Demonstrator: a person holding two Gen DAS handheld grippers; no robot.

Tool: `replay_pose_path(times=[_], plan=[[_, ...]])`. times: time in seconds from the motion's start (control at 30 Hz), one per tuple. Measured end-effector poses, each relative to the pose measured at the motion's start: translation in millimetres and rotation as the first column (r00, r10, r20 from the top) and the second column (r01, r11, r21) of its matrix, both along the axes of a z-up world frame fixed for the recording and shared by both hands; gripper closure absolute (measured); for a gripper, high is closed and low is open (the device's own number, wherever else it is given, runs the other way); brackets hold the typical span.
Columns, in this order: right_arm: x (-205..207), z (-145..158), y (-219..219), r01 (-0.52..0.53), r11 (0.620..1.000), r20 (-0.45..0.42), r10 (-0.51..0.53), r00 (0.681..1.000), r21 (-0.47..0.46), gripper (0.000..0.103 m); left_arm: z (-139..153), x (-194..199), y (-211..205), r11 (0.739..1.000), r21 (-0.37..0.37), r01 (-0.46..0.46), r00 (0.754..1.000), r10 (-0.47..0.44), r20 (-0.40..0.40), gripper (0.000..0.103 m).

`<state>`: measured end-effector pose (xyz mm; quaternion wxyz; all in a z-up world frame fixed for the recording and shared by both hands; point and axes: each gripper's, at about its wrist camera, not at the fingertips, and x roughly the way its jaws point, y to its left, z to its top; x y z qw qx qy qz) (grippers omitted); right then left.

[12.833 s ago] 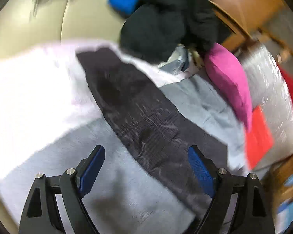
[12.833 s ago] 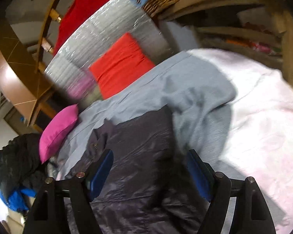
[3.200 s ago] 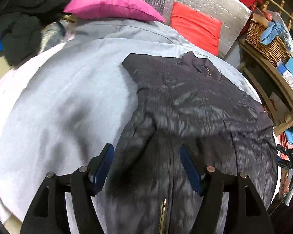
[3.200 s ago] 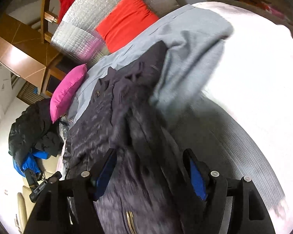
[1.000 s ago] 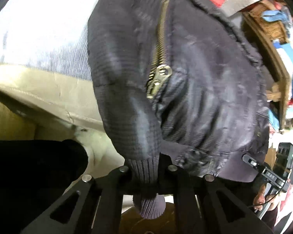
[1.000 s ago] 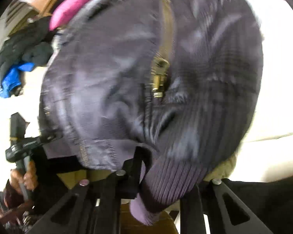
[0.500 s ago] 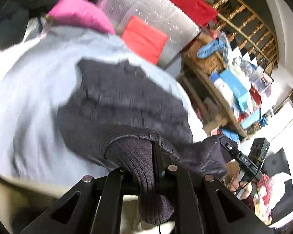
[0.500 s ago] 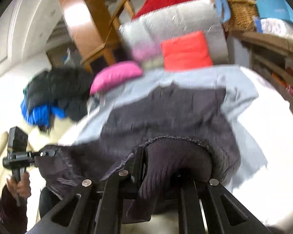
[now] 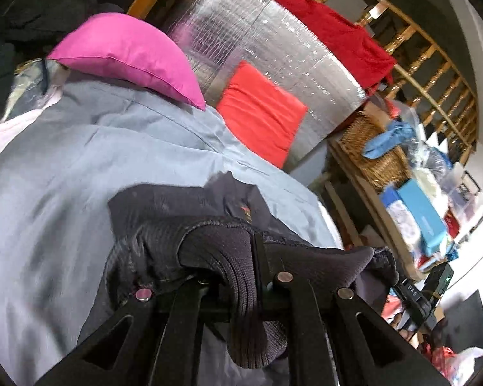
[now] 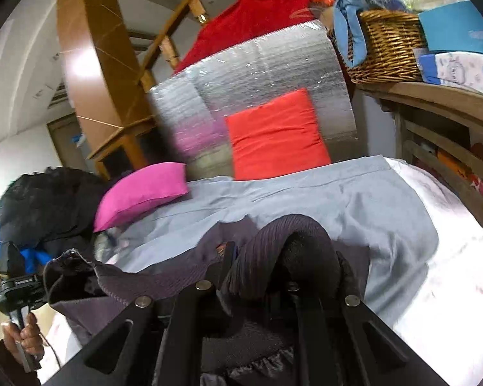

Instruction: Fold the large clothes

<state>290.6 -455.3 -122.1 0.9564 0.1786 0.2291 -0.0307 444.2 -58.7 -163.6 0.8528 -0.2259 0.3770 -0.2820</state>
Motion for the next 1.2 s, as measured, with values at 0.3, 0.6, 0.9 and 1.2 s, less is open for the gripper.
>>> replay_pose_path(times=[0.3,0.6,0.9,1.2], plan=[[130.6,-44.8,-49.2,0.076,0.997,-0.068,-0.075,0.995,0.013,0.091,-41.6,127.2,-49.4,0.997,0.076,0.019,0.996,-0.012,-0.089,0.093],[219.6,-111.7,-107.3,0.201,0.970,-0.177,-0.175,0.969,0.140,0.091,-105.2,195.9,-60.6,0.990,0.136,0.027,0.984,-0.002,-0.178,0.089],[167.0,-152.5,-199.4,0.181,0.687,-0.101,-0.155,0.983,0.703,0.073,-112.7,161.1,-14.7,0.991,-0.132,-0.022,0.989,0.003,-0.145,0.039],[111.0,-82.3,-143.8,0.109,0.924,-0.159,-0.053,0.986,0.365,0.007,-82.6,52.1,23.3,0.970,-0.075,-0.230,0.958,0.212,-0.191,0.019]])
